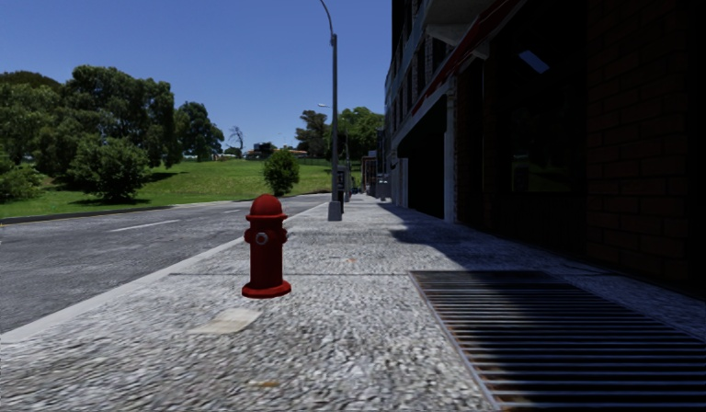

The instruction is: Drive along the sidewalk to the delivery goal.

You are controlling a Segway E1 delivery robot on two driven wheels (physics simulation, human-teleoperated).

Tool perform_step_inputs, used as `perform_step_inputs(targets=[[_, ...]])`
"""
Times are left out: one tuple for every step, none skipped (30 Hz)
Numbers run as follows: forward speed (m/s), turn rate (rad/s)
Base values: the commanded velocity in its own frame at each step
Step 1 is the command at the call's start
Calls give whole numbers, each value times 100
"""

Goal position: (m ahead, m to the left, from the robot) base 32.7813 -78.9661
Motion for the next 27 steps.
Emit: perform_step_inputs(targets=[[200,0],[200,0],[200,0],[200,0],[200,0],[200,0],[200,0],[200,-2],[200,-2],[200,-22],[200,-31],[200,-34],[200,-34],[200,-35],[200,-35],[200,-35],[200,-35],[200,-35],[200,-35],[200,-35],[200,-35],[200,-36],[200,-36],[200,-36],[200,-28],[200,0],[200,0]])
